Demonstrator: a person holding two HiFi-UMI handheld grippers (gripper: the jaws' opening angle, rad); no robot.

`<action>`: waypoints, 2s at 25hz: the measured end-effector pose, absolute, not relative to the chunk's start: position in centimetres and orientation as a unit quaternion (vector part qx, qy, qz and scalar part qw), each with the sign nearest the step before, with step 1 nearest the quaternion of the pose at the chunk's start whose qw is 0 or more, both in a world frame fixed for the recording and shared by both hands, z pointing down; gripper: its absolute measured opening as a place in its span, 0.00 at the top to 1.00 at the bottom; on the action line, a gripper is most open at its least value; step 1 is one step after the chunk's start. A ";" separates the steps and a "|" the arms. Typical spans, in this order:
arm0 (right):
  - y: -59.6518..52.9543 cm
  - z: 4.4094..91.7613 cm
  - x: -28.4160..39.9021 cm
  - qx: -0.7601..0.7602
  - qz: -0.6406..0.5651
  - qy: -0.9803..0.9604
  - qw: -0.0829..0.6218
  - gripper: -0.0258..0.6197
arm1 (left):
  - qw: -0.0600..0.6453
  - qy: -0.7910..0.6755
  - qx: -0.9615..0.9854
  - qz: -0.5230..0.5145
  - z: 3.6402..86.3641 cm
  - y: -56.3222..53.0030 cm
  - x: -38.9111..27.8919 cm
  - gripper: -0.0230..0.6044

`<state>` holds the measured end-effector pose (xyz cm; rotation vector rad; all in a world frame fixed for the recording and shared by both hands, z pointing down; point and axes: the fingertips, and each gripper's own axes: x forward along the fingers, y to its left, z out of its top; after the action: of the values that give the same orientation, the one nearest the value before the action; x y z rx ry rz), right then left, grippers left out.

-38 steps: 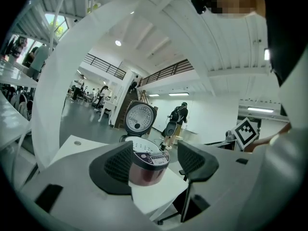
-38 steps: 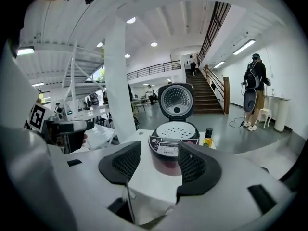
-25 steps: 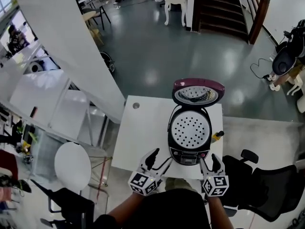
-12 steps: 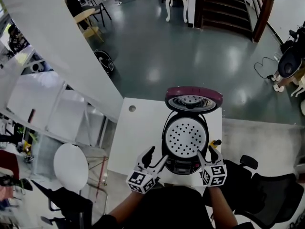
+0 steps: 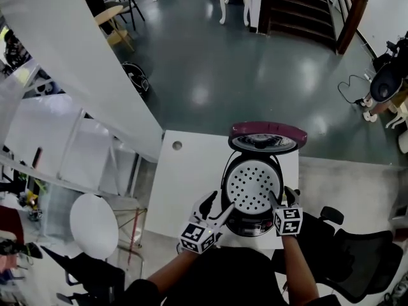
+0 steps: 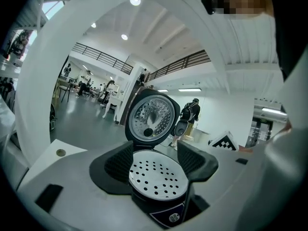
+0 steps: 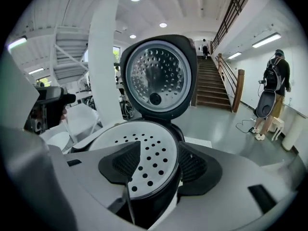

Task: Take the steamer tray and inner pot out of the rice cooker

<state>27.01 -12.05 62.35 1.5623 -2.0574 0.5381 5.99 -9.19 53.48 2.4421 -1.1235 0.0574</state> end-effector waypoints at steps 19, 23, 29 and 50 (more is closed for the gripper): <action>-13.4 69.0 28.4 0.554 0.270 -0.674 0.407 0.62 | 0.230 -0.373 0.899 0.018 54.0 -10.5 6.7 0.54; -13.4 69.6 28.5 0.540 0.245 -0.656 0.467 0.62 | 0.236 -0.370 0.898 0.021 54.4 -10.4 6.6 0.54; -13.6 70.1 29.2 0.519 0.171 -0.628 0.554 0.66 | 0.241 -0.368 0.898 0.020 54.8 -10.4 5.7 0.54; -15.0 66.2 29.5 0.573 0.147 -0.647 0.480 0.85 | 0.240 -0.380 0.893 0.016 54.2 -10.8 4.2 0.55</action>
<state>29.51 -15.00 66.18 1.3987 -1.5782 0.3594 4.16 -10.75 54.23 2.4452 -1.0394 0.0439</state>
